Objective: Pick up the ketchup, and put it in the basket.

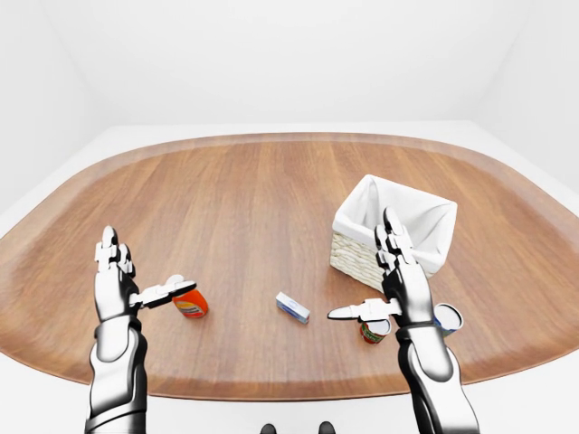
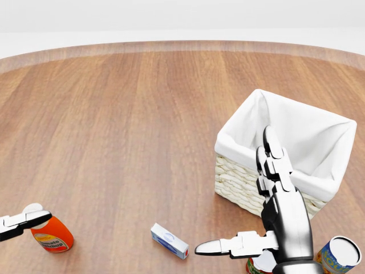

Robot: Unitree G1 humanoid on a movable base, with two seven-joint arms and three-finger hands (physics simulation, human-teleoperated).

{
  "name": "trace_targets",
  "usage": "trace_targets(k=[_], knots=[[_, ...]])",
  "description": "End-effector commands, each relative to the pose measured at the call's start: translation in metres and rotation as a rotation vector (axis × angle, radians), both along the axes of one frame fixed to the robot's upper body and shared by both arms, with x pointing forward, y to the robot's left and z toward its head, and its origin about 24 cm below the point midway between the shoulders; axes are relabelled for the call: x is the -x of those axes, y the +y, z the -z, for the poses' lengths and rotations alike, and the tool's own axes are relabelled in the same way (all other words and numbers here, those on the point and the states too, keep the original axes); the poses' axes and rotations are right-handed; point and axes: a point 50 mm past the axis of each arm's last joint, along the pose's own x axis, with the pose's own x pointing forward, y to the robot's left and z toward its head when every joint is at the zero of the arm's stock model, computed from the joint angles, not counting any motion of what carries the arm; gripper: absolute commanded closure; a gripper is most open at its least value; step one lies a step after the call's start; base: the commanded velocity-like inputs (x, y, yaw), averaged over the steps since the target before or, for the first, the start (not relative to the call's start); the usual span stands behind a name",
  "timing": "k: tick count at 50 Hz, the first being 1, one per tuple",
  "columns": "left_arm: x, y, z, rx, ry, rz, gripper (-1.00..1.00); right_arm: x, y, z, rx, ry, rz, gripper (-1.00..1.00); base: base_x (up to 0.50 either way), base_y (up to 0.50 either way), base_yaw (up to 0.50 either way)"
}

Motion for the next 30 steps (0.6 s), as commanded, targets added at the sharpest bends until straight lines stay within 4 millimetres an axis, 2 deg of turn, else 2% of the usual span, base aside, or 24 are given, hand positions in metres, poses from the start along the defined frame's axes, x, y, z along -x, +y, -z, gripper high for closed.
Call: trace_targets(k=[1,17,30], knots=[[-0.004,0.012,0.021,0.023,0.103,-0.047,-1.0,0.0,0.001,0.001,0.002,0.003,-0.002,-1.0,0.0,0.0,0.0],[-0.014,0.005,0.054,0.064,0.252,-0.033,-1.0,0.0,0.002,0.001,0.003,0.003,-0.003,-1.0,0.0,0.0,0.0],[-0.027,0.007,0.066,0.081,0.337,-0.054,-1.0,0.0,0.002,0.001,0.003,0.004,-0.006,-1.0,0.0,0.0,0.0]])
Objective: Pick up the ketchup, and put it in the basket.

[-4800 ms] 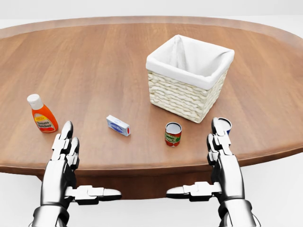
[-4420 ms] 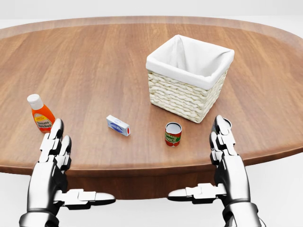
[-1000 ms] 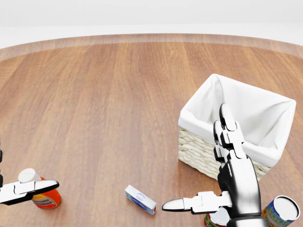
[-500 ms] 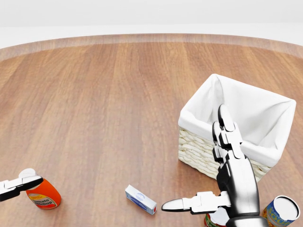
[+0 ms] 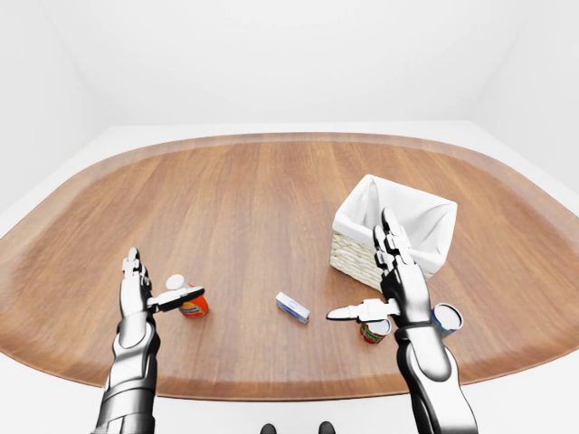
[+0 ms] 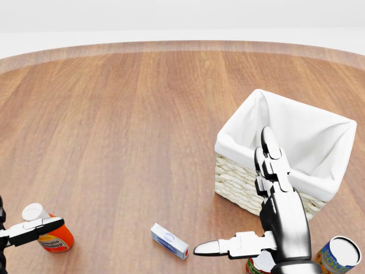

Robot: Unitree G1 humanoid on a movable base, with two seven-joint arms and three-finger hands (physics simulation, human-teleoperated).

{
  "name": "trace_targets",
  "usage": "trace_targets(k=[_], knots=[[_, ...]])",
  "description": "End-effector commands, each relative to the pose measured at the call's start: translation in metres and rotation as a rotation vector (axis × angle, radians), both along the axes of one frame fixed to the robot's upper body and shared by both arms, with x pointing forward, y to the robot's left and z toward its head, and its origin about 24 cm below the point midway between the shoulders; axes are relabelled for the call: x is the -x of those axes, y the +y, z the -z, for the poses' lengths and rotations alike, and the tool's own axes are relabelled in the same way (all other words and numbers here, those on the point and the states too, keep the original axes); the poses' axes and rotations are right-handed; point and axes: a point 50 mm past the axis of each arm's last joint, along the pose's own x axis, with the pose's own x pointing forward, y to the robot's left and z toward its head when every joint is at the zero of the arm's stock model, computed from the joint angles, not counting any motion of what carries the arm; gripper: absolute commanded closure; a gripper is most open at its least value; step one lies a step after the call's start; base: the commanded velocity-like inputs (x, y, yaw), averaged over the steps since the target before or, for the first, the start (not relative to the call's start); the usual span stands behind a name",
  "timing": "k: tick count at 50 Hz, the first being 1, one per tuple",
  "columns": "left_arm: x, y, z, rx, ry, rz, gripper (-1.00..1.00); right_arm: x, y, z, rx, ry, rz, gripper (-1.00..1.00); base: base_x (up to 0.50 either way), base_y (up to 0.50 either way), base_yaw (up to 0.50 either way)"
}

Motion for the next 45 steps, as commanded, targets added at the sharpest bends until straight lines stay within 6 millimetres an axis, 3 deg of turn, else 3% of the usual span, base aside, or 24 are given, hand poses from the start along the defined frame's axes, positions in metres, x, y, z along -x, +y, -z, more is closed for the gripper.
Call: trace_targets(k=[1,14,37,38,45], knots=[[-0.009,0.001,0.013,0.014,0.085,-0.013,-1.0,0.0,0.0,0.0,0.001,-0.001,-0.002,-1.0,0.0,0.0,0.0],[-0.013,0.004,0.034,0.044,0.224,-0.041,-1.0,0.001,0.001,-0.001,0.002,-0.003,-0.006,-1.0,0.0,0.0,0.0],[-0.012,0.003,0.049,0.054,0.343,-0.06,-1.0,0.001,0.002,-0.001,0.004,-0.006,-0.009,-1.0,0.0,0.0,0.0],[-0.011,0.003,0.05,0.083,0.333,-0.065,0.9,0.001,0.002,-0.001,0.004,-0.003,-0.008,-1.0,0.0,0.0,0.0],[-0.01,0.002,0.051,0.059,0.345,-0.049,0.94,0.001,0.003,-0.001,0.005,-0.003,-0.011,-1.0,0.0,0.0,0.0]])
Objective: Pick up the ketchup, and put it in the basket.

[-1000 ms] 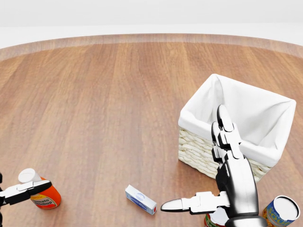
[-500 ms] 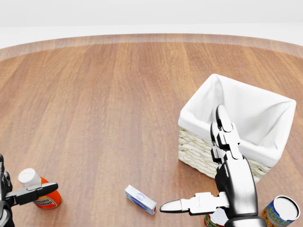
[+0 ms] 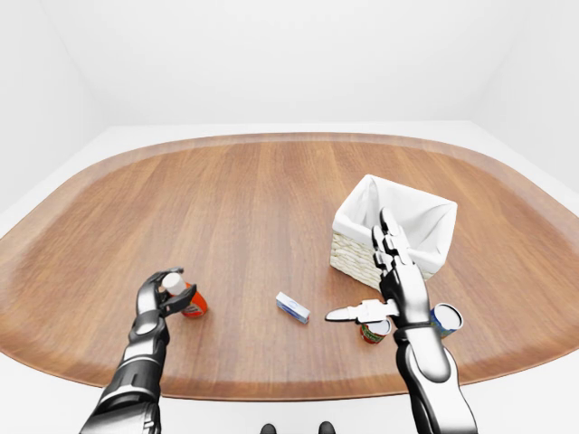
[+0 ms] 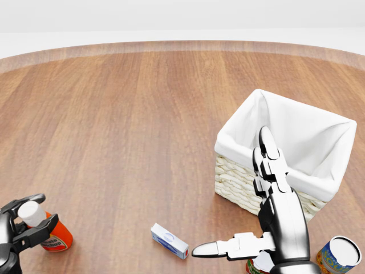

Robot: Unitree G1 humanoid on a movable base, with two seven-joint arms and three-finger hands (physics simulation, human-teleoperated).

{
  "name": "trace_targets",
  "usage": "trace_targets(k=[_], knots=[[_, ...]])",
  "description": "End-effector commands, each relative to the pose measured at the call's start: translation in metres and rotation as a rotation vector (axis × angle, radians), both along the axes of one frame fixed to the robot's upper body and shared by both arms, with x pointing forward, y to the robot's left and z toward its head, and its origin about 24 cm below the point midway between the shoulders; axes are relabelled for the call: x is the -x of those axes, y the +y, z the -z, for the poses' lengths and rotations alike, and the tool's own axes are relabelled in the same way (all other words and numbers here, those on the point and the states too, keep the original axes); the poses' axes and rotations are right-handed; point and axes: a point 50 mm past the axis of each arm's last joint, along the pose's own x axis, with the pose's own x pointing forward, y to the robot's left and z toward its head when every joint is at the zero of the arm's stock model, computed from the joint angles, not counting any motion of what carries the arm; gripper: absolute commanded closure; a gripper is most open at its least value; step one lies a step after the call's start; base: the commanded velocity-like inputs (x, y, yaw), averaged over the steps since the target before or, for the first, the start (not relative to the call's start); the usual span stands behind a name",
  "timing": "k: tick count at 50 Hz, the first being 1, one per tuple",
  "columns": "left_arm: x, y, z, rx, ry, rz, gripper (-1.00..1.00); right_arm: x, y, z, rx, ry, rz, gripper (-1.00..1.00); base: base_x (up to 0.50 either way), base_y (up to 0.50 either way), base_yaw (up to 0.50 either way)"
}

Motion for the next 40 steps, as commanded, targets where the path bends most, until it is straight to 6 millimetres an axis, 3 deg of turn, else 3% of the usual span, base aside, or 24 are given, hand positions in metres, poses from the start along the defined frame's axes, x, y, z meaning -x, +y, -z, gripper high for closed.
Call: trace_targets(k=[1,12,23,25,32,40], knots=[[0.004,0.0,0.006,-0.011,0.037,0.005,0.94,0.0,0.001,0.0,0.001,0.0,-0.002,-1.0,0.0,0.0,0.0],[0.006,-0.001,0.009,-0.018,0.058,0.013,0.91,0.001,0.003,0.0,-0.001,-0.001,-0.015,-1.0,0.0,0.0,0.0],[-0.002,-0.003,-0.003,-0.052,-0.007,0.038,0.91,0.001,0.003,-0.001,-0.003,-0.003,-0.017,-1.0,0.0,0.0,0.0],[-0.006,-0.005,-0.011,-0.077,-0.047,0.059,0.91,0.001,0.003,-0.001,-0.003,-0.003,-0.018,-1.0,0.0,0.0,0.0],[-0.015,-0.032,-0.073,-0.219,-0.365,0.198,0.91,0.0,0.003,0.001,-0.002,0.007,-0.021,-1.0,0.0,0.0,0.0],[-0.021,-0.051,-0.095,-0.257,-0.462,0.27,0.91,0.002,0.003,-0.001,-0.003,-0.001,-0.019,-1.0,0.0,0.0,0.0]])
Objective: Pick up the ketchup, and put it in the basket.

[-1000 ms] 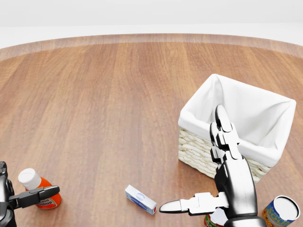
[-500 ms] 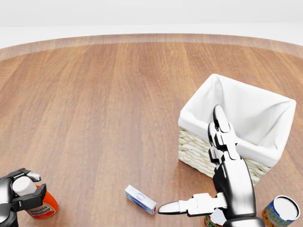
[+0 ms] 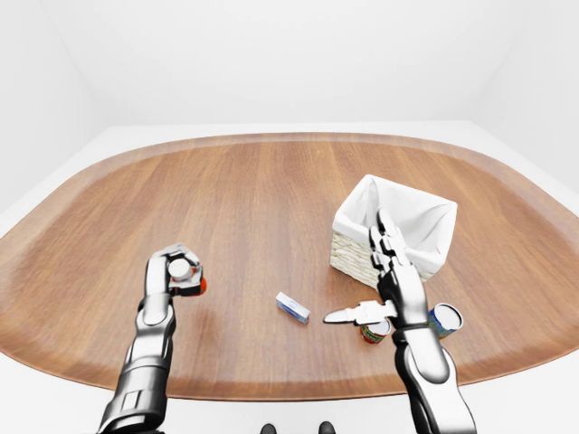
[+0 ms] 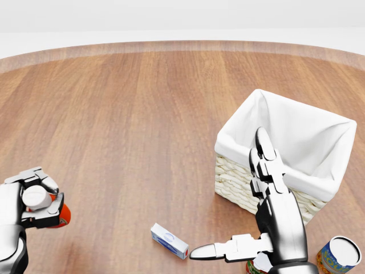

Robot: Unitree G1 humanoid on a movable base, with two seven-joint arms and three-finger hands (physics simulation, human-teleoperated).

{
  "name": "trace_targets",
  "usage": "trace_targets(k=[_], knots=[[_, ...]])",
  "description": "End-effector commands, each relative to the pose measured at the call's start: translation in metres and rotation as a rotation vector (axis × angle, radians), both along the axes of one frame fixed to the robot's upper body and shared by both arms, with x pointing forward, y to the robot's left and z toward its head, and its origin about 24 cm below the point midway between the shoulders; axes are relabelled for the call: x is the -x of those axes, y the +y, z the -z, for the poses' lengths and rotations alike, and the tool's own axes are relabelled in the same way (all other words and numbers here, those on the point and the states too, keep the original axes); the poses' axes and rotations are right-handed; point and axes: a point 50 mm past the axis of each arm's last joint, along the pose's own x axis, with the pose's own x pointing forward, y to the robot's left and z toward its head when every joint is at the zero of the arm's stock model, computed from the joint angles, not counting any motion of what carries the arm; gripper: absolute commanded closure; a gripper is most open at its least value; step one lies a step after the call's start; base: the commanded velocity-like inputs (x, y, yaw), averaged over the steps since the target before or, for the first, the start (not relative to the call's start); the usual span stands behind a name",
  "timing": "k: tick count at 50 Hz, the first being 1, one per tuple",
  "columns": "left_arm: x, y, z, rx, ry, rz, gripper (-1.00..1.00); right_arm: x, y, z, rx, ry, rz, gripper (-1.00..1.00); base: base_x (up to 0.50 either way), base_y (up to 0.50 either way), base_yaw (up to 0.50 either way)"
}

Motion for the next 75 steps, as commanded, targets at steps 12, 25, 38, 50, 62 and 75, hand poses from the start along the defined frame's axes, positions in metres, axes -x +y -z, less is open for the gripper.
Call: trace_targets(k=[12,25,38,50,62,75], knots=[[-0.003,-0.054,-0.07,-0.05,-0.291,0.186,0.91,0.003,-0.001,-0.003,-0.003,-0.014,0.003,-1.0,0.0,0.0,0.0],[0.003,-0.086,-0.104,-0.076,-0.379,0.29,0.91,0.004,-0.001,-0.005,-0.003,-0.022,0.003,-1.0,0.0,0.0,0.0],[0.024,-0.13,-0.141,-0.116,-0.552,0.448,0.91,0.004,0.0,-0.006,-0.003,-0.024,-0.001,-1.0,0.0,0.0,0.0],[0.043,-0.16,-0.165,-0.153,-0.667,0.553,0.91,0.005,0.0,-0.007,-0.003,-0.027,0.0,-1.0,0.0,0.0,0.0],[0.056,-0.178,-0.174,-0.167,-0.712,0.617,0.91,0.007,-0.001,-0.01,-0.005,-0.043,0.005,-1.0,0.0,0.0,0.0],[0.07,-0.204,-0.182,-0.172,-0.763,0.7,0.91,0.009,-0.003,-0.014,-0.005,-0.056,0.01,-1.0,0.0,0.0,0.0]])
